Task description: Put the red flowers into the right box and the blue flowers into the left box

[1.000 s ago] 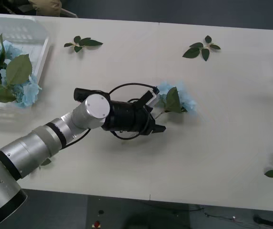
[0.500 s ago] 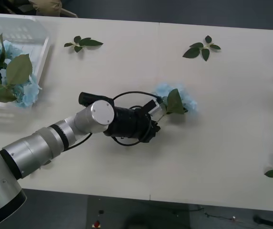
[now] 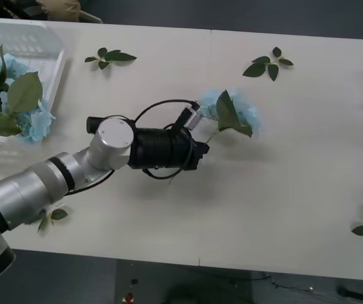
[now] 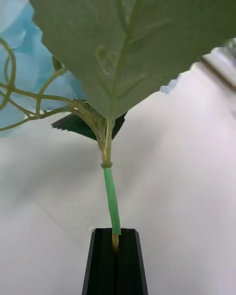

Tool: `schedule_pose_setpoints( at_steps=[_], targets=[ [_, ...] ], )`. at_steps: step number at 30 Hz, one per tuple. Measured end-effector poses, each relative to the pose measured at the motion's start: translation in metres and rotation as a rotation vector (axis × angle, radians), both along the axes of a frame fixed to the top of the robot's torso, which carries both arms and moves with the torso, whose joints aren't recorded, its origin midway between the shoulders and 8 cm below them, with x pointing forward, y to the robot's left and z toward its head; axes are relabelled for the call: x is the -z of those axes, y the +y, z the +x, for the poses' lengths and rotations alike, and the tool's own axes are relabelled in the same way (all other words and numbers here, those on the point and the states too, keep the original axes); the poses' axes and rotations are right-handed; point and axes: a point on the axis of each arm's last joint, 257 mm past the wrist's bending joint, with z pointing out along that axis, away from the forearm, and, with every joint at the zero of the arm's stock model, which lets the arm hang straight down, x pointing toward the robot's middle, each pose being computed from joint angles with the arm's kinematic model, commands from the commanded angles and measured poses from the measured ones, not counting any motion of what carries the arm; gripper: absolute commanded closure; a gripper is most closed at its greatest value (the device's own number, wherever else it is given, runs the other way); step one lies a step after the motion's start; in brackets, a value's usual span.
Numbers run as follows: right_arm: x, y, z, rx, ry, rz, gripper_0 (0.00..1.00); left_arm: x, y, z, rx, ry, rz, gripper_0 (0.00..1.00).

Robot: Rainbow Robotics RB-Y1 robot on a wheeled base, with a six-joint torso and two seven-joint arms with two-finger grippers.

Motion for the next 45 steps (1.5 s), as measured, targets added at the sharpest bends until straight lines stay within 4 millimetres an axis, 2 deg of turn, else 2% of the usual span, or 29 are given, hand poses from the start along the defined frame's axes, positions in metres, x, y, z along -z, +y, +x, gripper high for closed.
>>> schedule_pose_setpoints(
  at_steps=[3, 6, 9, 12, 15, 19, 23, 26, 28, 30, 32, 36, 40, 45],
  targets=[
    [-0.016, 0.039, 0.018, -0.085, -0.030, 0.043, 0.14, -0.041, 0.032, 0.007, -0.009, -0.022, -0.039, 1.00],
    [-0.036, 0.087, 0.036, -0.201, -0.072, 0.066, 0.14, -0.080, 0.085, 0.011, -0.028, -0.039, -0.041, 1.00],
    [-0.051, 0.137, 0.047, -0.320, -0.119, 0.069, 0.14, -0.105, 0.162, 0.021, -0.092, -0.072, 0.034, 1.00],
    [-0.055, 0.192, 0.050, -0.428, -0.162, 0.089, 0.14, -0.131, 0.243, 0.033, -0.196, -0.101, 0.111, 1.00],
    [-0.058, 0.246, 0.049, -0.517, -0.211, 0.144, 0.14, -0.158, 0.307, 0.044, -0.286, -0.150, 0.182, 1.00],
    [-0.070, 0.322, 0.042, -0.654, -0.289, 0.277, 0.14, -0.193, 0.362, 0.056, -0.357, -0.183, 0.212, 1.00],
    [-0.083, 0.372, 0.032, -0.853, -0.344, 0.269, 0.14, -0.212, 0.413, 0.062, -0.409, -0.222, 0.232, 1.00],
    [-0.083, 0.403, 0.018, -0.969, -0.335, 0.307, 0.14, -0.215, 0.461, 0.062, -0.498, -0.261, 0.234, 1.00],
    [-0.086, 0.422, 0.013, -1.025, -0.343, 0.334, 0.14, -0.207, 0.499, 0.061, -0.584, -0.279, 0.256, 1.00],
    [-0.088, 0.439, 0.007, -1.109, -0.348, 0.326, 0.14, -0.188, 0.527, 0.059, -0.643, -0.266, 0.293, 1.00],
    [-0.087, 0.456, 0.000, -1.217, -0.349, 0.292, 0.14, -0.163, 0.543, 0.058, -0.674, -0.232, 0.338, 1.00],
    [-0.090, 0.489, -0.011, -1.378, -0.369, 0.260, 0.14, -0.122, 0.551, 0.062, -0.699, -0.191, 0.403, 1.00],
    [-0.095, 0.517, -0.019, -1.466, -0.405, 0.278, 0.14, -0.111, 0.548, 0.075, -0.750, -0.218, 0.390, 1.00],
    [-0.090, 0.540, -0.024, -1.616, -0.463, 0.167, 0.14, -0.097, 0.556, 0.079, -0.801, -0.225, 0.420, 1.00]
  ],
)
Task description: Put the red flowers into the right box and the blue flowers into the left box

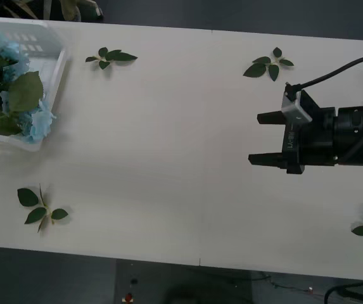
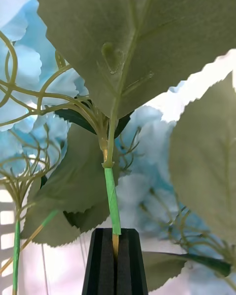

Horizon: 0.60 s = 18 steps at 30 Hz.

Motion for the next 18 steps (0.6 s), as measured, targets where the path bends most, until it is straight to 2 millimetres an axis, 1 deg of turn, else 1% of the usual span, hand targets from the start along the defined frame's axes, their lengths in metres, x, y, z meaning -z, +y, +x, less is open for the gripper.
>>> schedule_pose_setpoints(
  at_steps=[2, 3, 4, 5, 6, 7, 8, 9, 11, 12, 15, 18],
  targets=[
    [0.009, 0.008, -0.002, -0.020, -0.002, -0.031, 0.14, 0.003, 0.007, 0.001, -0.014, 0.008, 0.046, 1.00],
    [0.013, 0.013, -0.003, -0.030, 0.001, -0.041, 0.14, 0.002, 0.010, 0.002, -0.019, 0.008, 0.066, 0.95],
    [0.016, 0.018, -0.004, -0.041, 0.003, -0.052, 0.14, 0.001, 0.012, 0.003, -0.024, 0.007, 0.084, 0.82],
    [0.018, 0.024, -0.004, -0.051, -0.001, -0.061, 0.14, 0.000, 0.014, 0.004, -0.028, 0.005, 0.099, 0.73],
    [0.019, 0.029, -0.004, -0.062, -0.005, -0.070, 0.14, -0.003, 0.016, 0.006, -0.032, 0.001, 0.112, 0.54],
    [0.021, 0.035, -0.005, -0.076, -0.009, -0.081, 0.14, -0.006, 0.017, 0.007, -0.035, -0.006, 0.119, 0.41],
    [0.022, 0.039, -0.005, -0.087, -0.015, -0.091, 0.14, -0.008, 0.018, 0.009, -0.040, -0.014, 0.122, 0.36],
    [0.022, 0.045, -0.005, -0.096, -0.021, -0.097, 0.14, -0.011, 0.019, 0.010, -0.045, -0.025, 0.125, 0.25],
    [0.022, 0.056, -0.004, -0.102, -0.029, -0.095, 0.14, -0.015, 0.021, 0.012, -0.052, -0.038, 0.126, 0.19],
    [0.021, 0.061, -0.003, -0.102, -0.031, -0.088, 0.14, -0.016, 0.021, 0.013, -0.054, -0.041, 0.124, 0.17],
    [0.018, 0.075, -0.002, -0.099, -0.036, -0.060, 0.14, -0.019, 0.017, 0.014, -0.049, -0.052, 0.098, 0.17],
    [0.019, 0.082, -0.003, -0.106, -0.045, -0.055, 0.14, -0.024, 0.006, 0.015, -0.032, -0.069, 0.036, 0.16]
  ],
)
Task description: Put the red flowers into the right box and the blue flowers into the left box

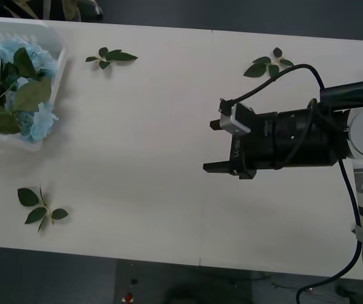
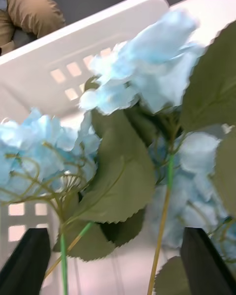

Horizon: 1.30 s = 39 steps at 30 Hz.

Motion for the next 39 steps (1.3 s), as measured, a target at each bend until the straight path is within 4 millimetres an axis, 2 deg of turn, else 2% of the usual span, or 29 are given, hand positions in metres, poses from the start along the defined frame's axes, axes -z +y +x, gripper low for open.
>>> schedule_pose_setpoints(
  at_steps=[3, 6, 8, 12, 14, 17, 18, 20, 23, 26, 28, 31, 39],
  targets=[
    [0.002, 0.005, -0.003, -0.019, -0.006, -0.009, 0.14, -0.006, -0.022, -0.005, 0.070, 0.017, -0.080, 0.16],
    [0.004, 0.008, -0.006, -0.031, -0.004, -0.013, 0.14, -0.027, -0.048, -0.016, 0.173, 0.027, -0.140, 0.16],
    [0.005, 0.009, -0.007, -0.033, -0.003, -0.013, 0.14, -0.051, -0.062, -0.025, 0.239, 0.011, -0.168, 0.17],
    [0.005, 0.009, -0.007, -0.033, -0.002, -0.013, 0.14, -0.116, -0.091, -0.040, 0.349, -0.102, -0.151, 0.17],
    [0.006, 0.009, -0.006, -0.033, 0.004, -0.011, 0.14, -0.139, -0.117, -0.047, 0.411, -0.156, -0.111, 0.17],
    [0.008, 0.010, -0.007, -0.038, 0.022, 0.000, 0.14, -0.149, -0.170, -0.057, 0.515, -0.194, -0.053, 0.16],
    [0.010, 0.010, -0.007, -0.037, 0.026, 0.001, 0.14, -0.151, -0.195, -0.060, 0.549, -0.207, -0.049, 0.17],
    [0.010, 0.009, -0.007, -0.036, 0.029, 0.001, 0.14, -0.147, -0.246, -0.065, 0.600, -0.213, -0.101, 0.16],
    [0.010, 0.009, -0.007, -0.036, 0.029, 0.001, 0.14, -0.125, -0.312, -0.079, 0.673, -0.202, -0.172, 0.16],
    [0.010, 0.009, -0.007, -0.035, 0.028, 0.001, 0.14, -0.095, -0.355, -0.096, 0.716, -0.183, -0.236, 0.17],
    [0.010, 0.009, -0.007, -0.035, 0.029, 0.001, 0.14, -0.077, -0.370, -0.108, 0.723, -0.167, -0.286, 0.16],
    [0.010, 0.009, -0.006, -0.035, 0.028, 0.001, 0.14, -0.051, -0.382, -0.128, 0.733, -0.132, -0.343, 0.16],
    [0.010, 0.009, -0.006, -0.035, 0.028, 0.001, 0.14, -0.009, -0.421, -0.190, 0.882, -0.121, -0.401, 0.16]
  ],
)
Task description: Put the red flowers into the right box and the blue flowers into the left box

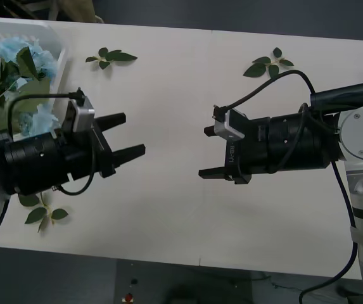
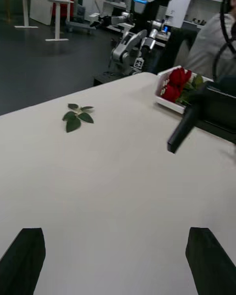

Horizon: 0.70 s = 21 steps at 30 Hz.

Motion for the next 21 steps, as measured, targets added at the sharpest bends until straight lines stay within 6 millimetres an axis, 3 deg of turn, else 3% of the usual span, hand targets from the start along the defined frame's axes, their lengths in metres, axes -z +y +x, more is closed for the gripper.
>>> schedule_pose_setpoints(
  at_steps=[2, 6, 11, 21],
  targets=[
    [0.000, 0.000, 0.000, 0.000, 0.000, 0.000, 0.14, 0.005, -0.007, -0.013, 0.035, 0.019, -0.001, 0.16],
    [-0.001, -0.002, 0.001, 0.006, -0.001, 0.002, 0.14, 0.013, -0.018, -0.041, 0.140, 0.030, 0.062, 0.04],
    [-0.003, -0.006, 0.005, 0.019, -0.005, 0.006, 0.14, 0.016, -0.012, -0.071, 0.253, 0.070, 0.102, 0.01],
    [-0.003, -0.006, 0.005, 0.019, -0.005, 0.006, 0.14, 0.024, 0.023, -0.074, 0.259, 0.088, 0.218, 0.00]
  ],
)
